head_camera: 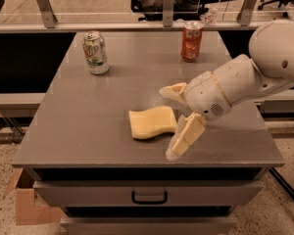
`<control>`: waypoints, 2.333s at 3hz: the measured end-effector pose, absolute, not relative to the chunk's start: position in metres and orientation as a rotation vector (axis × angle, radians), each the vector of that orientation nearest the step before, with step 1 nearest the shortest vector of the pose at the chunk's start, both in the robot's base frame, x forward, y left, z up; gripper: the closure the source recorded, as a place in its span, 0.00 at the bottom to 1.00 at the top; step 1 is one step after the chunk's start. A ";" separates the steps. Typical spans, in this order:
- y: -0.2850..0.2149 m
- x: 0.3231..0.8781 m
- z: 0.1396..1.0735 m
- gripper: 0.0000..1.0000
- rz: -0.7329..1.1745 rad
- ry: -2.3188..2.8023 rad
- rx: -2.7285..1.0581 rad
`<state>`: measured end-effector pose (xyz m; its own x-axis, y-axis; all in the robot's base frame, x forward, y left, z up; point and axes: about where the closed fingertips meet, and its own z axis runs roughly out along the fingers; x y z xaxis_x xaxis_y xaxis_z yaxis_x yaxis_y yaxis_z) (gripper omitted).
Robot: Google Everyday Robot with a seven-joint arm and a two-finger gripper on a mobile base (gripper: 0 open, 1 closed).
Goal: Move sponge near 7up can
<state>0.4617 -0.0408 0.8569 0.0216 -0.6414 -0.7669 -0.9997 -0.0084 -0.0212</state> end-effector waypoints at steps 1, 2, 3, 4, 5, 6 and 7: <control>-0.033 0.462 0.850 0.19 0.795 1.701 -1.709; -0.024 0.462 0.848 0.50 0.791 1.694 -1.741; -0.018 0.462 0.850 0.74 0.774 1.676 -1.776; -0.009 0.463 0.855 0.96 0.744 1.639 -1.832; -0.005 0.466 0.863 1.00 0.719 1.618 -1.847; -0.018 0.493 0.904 1.00 0.662 1.659 -1.629; -0.032 0.532 0.943 1.00 0.542 1.714 -1.426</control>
Offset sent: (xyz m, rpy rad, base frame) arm 0.0033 0.0199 -0.0146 -0.0254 0.0340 0.0220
